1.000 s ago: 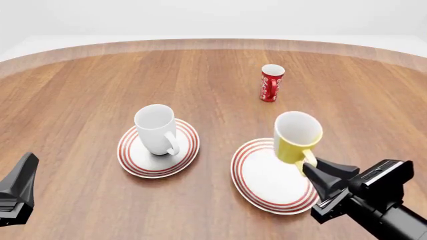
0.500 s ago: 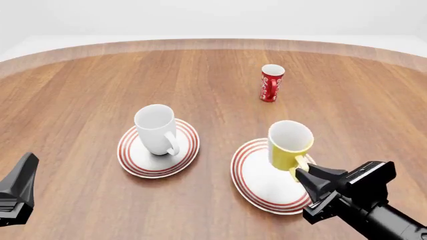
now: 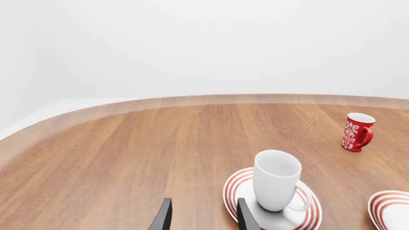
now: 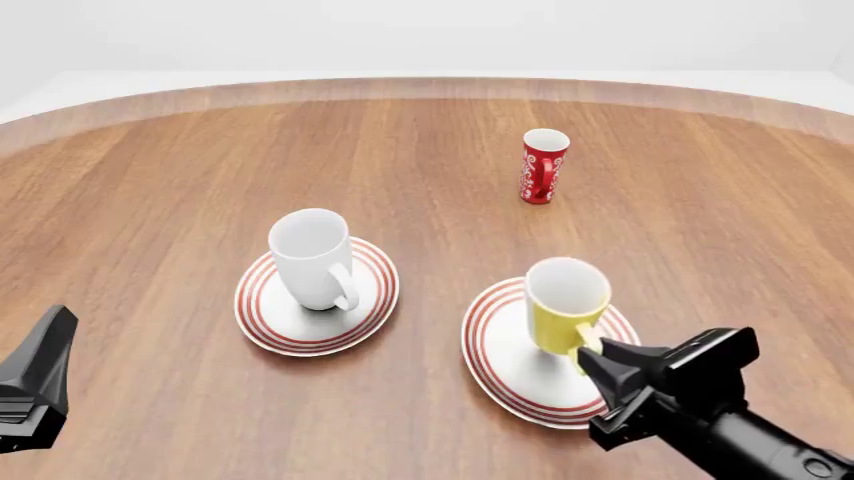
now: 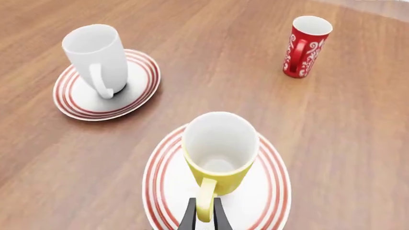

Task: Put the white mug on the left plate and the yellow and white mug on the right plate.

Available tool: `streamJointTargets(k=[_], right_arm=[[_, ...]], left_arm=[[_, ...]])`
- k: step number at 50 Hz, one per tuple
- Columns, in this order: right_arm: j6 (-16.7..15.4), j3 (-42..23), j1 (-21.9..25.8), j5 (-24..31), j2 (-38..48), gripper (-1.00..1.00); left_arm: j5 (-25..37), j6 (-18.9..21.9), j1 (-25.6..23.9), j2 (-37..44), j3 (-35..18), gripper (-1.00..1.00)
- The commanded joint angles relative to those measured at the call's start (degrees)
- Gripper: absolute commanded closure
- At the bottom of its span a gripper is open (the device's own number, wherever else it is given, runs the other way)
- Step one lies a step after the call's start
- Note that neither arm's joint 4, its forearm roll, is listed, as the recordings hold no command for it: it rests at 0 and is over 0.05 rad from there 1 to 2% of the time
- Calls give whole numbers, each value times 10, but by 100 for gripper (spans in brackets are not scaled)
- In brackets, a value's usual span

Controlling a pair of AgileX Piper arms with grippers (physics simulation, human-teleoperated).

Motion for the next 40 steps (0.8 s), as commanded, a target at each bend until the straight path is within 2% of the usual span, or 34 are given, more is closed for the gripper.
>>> streamJointTargets(k=[1, 20, 29, 30, 34, 40], right_arm=[[5, 0, 0, -52, 63, 100], [7, 0, 3, -74, 96, 100], [7, 0, -15, -41, 61, 100], [8, 0, -14, -46, 67, -100], [8, 0, -15, -64, 91, -100], [6, 0, -15, -64, 90, -100]], left_arm=[[0, 0, 0, 0, 0, -100], [0, 0, 0, 0, 0, -100], [0, 0, 0, 0, 0, -100], [0, 0, 0, 0, 0, -100], [0, 0, 0, 0, 0, -100], [0, 0, 0, 0, 0, -100]])
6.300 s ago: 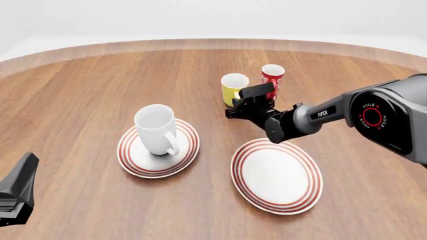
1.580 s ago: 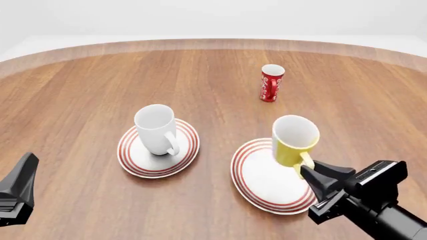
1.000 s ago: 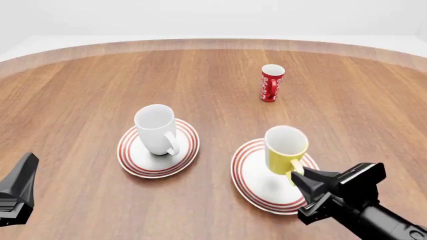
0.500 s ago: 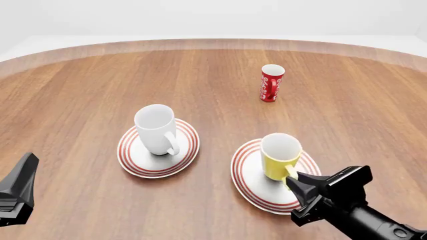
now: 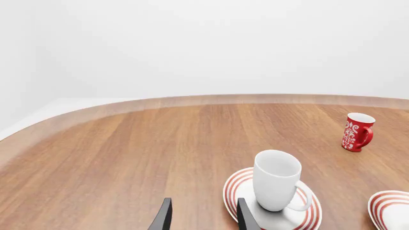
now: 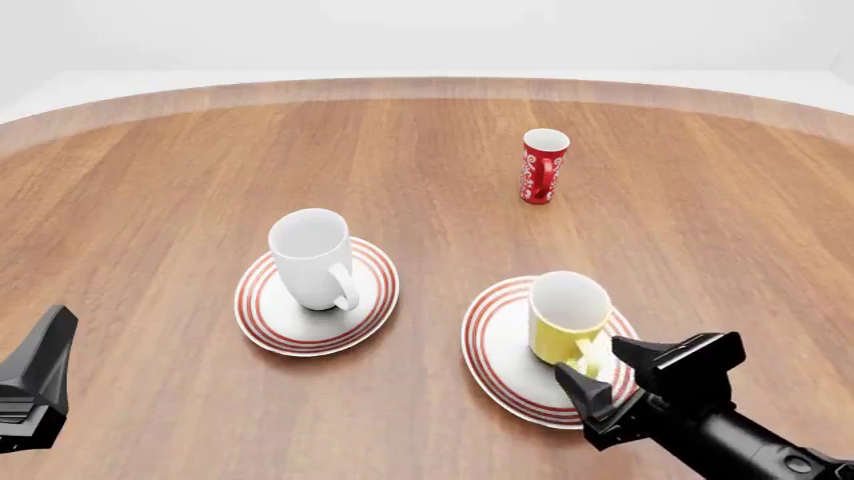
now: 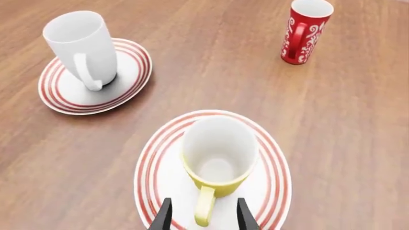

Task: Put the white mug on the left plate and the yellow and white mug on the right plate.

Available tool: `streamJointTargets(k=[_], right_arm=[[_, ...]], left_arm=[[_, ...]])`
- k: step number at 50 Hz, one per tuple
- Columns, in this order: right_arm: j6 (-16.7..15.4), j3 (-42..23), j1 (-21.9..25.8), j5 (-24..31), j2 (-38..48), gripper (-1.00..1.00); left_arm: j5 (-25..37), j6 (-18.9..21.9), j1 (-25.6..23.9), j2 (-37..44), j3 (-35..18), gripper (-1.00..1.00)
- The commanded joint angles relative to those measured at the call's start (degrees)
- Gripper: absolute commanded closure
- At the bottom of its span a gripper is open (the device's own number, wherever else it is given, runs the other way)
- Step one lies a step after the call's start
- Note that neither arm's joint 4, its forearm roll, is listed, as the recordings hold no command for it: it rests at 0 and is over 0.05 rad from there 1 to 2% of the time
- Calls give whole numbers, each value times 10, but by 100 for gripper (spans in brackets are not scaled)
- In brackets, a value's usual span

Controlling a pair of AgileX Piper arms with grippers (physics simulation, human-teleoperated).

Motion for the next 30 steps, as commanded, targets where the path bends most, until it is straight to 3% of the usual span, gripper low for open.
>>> streamJointTargets(k=[1, 13, 30], right_arm=[[-1, 0, -4, -7, 9, -100], [1, 0, -7, 21, -19, -100], [-12, 0, -26, 253, -275, -100]], left_arm=[[0, 0, 0, 0, 0, -100], [0, 0, 0, 0, 0, -100], [0, 0, 0, 0, 0, -100]])
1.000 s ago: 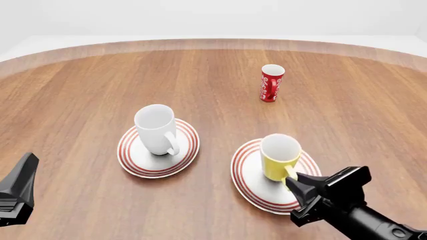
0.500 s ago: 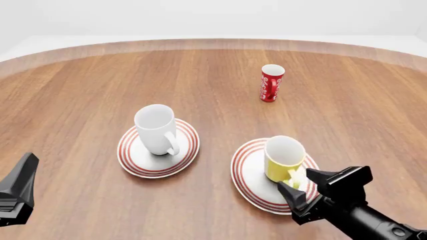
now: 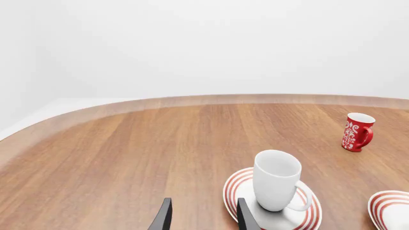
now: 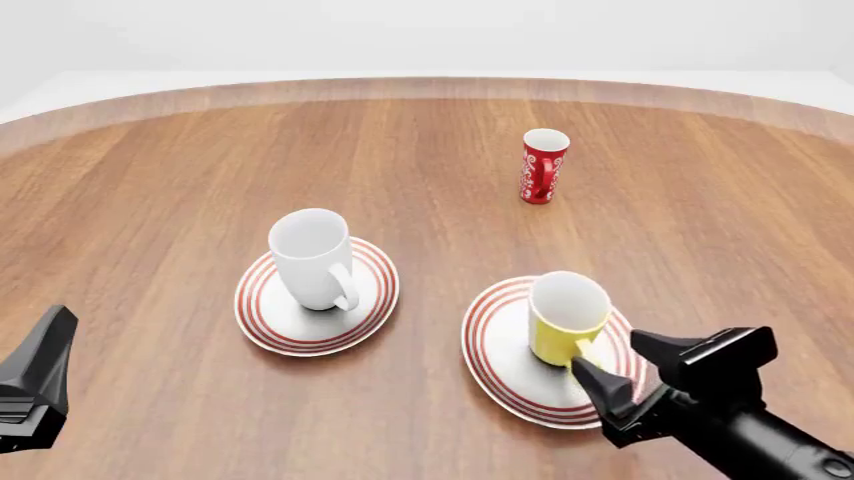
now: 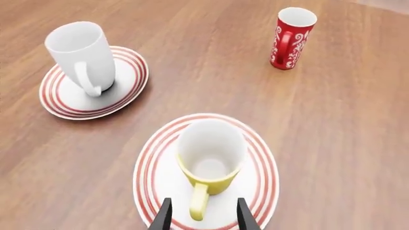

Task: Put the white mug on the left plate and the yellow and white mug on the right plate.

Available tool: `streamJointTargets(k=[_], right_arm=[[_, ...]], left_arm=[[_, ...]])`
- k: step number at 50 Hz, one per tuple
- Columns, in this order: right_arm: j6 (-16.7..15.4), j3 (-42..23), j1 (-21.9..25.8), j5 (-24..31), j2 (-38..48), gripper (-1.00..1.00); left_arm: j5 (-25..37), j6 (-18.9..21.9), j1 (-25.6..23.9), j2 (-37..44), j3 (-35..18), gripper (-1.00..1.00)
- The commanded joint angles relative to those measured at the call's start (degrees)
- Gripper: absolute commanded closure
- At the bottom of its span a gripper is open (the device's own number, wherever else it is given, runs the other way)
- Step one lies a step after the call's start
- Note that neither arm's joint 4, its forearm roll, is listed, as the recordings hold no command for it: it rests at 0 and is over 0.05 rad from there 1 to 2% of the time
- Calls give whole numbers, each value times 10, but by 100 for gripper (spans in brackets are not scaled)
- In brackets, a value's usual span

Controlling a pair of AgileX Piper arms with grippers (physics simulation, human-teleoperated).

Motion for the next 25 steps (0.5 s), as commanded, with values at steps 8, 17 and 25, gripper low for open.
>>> streamJointTargets(k=[8, 17, 25], right_arm=[[-13, 0, -19, 174, -196, -100], [-14, 0, -42, 239, -274, -100], [-14, 0, -64, 321, -371, -100]], left_arm=[[0, 0, 0, 0, 0, -100], [0, 0, 0, 0, 0, -100], [0, 0, 0, 0, 0, -100]])
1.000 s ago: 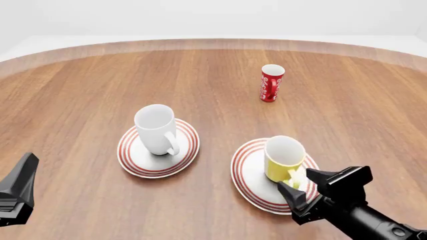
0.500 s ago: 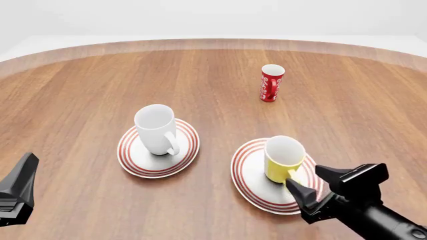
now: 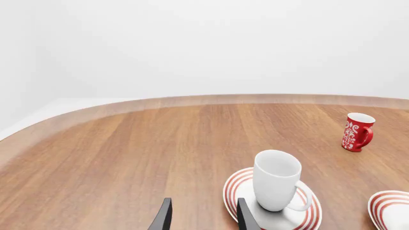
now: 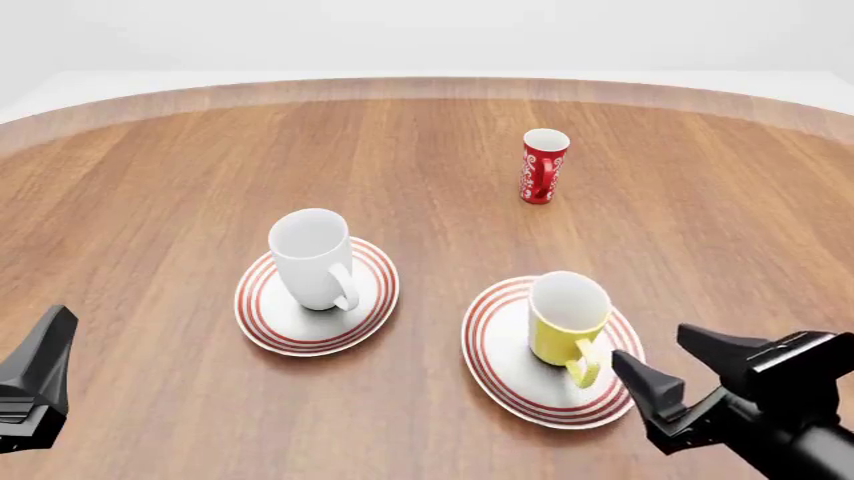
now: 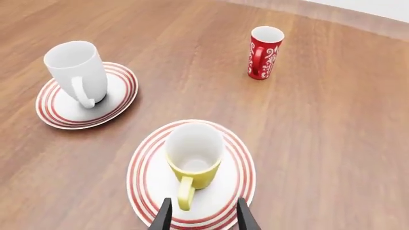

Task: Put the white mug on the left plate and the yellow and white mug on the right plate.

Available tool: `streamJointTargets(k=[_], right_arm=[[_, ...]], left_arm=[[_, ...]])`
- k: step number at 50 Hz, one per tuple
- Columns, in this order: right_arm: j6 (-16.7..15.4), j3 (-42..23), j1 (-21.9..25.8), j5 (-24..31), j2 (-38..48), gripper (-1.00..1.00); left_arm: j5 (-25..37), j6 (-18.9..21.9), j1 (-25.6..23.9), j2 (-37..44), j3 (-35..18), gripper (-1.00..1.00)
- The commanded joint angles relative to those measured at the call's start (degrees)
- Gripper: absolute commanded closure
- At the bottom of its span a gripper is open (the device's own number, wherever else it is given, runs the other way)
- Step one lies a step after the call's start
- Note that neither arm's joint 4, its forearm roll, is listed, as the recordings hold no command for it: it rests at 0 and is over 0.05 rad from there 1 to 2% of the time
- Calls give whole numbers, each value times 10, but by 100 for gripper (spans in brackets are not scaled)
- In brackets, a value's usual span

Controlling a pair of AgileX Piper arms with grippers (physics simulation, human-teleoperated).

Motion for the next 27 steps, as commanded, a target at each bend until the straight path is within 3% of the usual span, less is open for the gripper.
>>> streamJointTargets(k=[1, 7, 10, 13, 20, 27], right_arm=[[-2, 0, -27, 109, -127, -100], [-2, 0, -39, 132, -154, -100], [-4, 0, -57, 203, -232, -100], [-5, 0, -63, 239, -271, -100], [-10, 0, -81, 239, -279, -100], [-15, 0, -96, 290, -338, -100]], left_arm=[[0, 0, 0, 0, 0, -100], [0, 0, 0, 0, 0, -100], [0, 0, 0, 0, 0, -100], [0, 0, 0, 0, 0, -100], [0, 0, 0, 0, 0, -100], [0, 0, 0, 0, 0, -100]])
